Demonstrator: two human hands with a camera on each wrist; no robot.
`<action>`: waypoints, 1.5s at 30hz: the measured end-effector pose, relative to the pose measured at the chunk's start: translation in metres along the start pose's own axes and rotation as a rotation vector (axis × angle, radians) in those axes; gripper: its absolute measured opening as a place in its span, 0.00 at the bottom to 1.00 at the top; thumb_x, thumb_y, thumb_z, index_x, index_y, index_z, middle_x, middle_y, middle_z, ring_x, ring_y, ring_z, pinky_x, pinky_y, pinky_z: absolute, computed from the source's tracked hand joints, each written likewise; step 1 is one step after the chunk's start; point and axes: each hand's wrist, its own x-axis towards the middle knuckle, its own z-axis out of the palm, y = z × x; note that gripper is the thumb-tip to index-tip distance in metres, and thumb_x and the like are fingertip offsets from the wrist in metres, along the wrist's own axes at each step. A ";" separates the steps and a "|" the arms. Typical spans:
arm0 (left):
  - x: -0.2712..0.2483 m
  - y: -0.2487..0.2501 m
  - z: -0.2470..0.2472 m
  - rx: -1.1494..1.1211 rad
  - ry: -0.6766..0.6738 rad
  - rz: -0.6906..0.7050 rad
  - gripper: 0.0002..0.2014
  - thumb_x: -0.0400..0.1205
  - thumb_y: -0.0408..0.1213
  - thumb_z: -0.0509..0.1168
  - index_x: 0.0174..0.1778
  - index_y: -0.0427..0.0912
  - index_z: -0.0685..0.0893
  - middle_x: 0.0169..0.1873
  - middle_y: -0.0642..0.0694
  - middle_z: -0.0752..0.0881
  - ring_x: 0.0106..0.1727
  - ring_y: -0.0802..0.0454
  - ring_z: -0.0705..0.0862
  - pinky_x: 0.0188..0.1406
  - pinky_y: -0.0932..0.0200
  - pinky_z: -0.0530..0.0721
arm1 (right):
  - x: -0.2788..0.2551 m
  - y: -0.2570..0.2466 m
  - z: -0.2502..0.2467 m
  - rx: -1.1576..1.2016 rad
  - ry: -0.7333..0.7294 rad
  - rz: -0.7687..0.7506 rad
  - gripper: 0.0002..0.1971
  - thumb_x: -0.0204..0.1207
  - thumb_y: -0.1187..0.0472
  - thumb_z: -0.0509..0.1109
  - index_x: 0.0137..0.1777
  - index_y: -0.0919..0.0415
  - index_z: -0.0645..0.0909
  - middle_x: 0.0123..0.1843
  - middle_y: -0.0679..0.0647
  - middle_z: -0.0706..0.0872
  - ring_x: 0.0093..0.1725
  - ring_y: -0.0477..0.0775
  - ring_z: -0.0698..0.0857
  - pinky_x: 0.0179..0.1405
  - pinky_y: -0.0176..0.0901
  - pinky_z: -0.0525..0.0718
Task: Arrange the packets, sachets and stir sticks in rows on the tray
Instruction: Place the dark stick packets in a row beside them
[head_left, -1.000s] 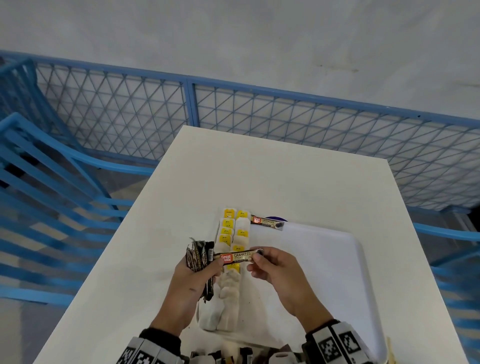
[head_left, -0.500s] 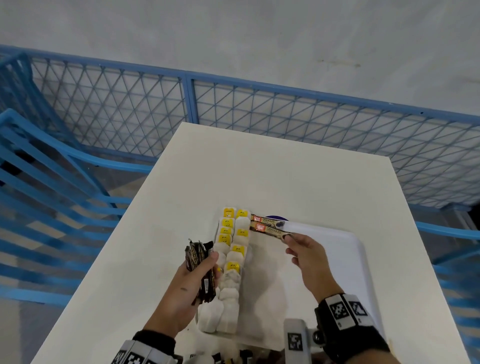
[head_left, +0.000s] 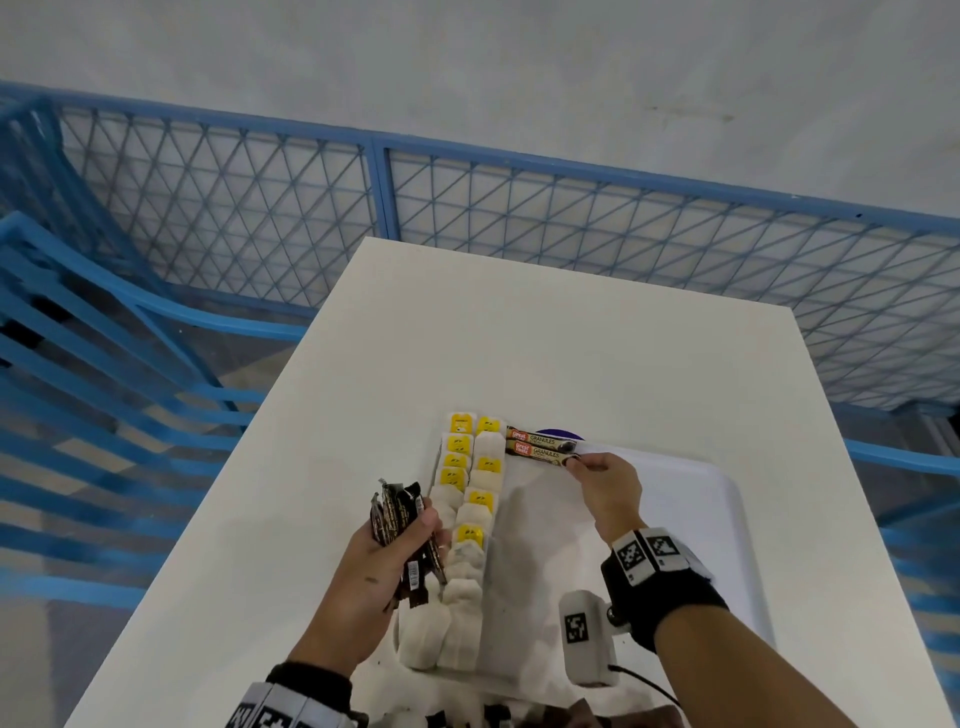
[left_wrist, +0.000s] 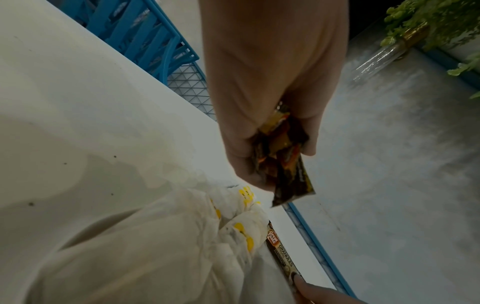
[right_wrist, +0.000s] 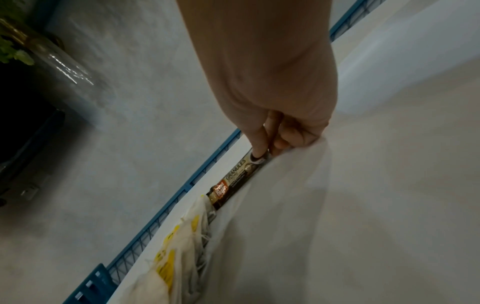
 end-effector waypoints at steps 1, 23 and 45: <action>0.000 0.000 0.000 0.002 0.001 0.000 0.13 0.73 0.36 0.67 0.52 0.36 0.84 0.34 0.45 0.89 0.42 0.48 0.88 0.50 0.53 0.85 | 0.001 0.000 0.001 -0.028 0.003 -0.010 0.07 0.73 0.62 0.73 0.48 0.64 0.84 0.42 0.54 0.85 0.43 0.51 0.80 0.43 0.40 0.73; -0.007 0.000 0.006 0.023 -0.021 -0.002 0.06 0.77 0.35 0.66 0.46 0.38 0.85 0.33 0.44 0.86 0.38 0.49 0.85 0.36 0.60 0.85 | 0.007 0.003 0.003 -0.149 0.019 -0.102 0.06 0.75 0.66 0.70 0.50 0.66 0.83 0.49 0.59 0.88 0.46 0.54 0.81 0.40 0.37 0.73; -0.011 0.001 0.009 0.007 -0.060 0.010 0.13 0.69 0.38 0.69 0.47 0.36 0.85 0.35 0.43 0.89 0.40 0.48 0.89 0.45 0.51 0.86 | -0.040 -0.007 0.001 -0.115 0.004 -0.338 0.05 0.76 0.64 0.68 0.50 0.59 0.80 0.46 0.53 0.84 0.44 0.51 0.81 0.40 0.34 0.72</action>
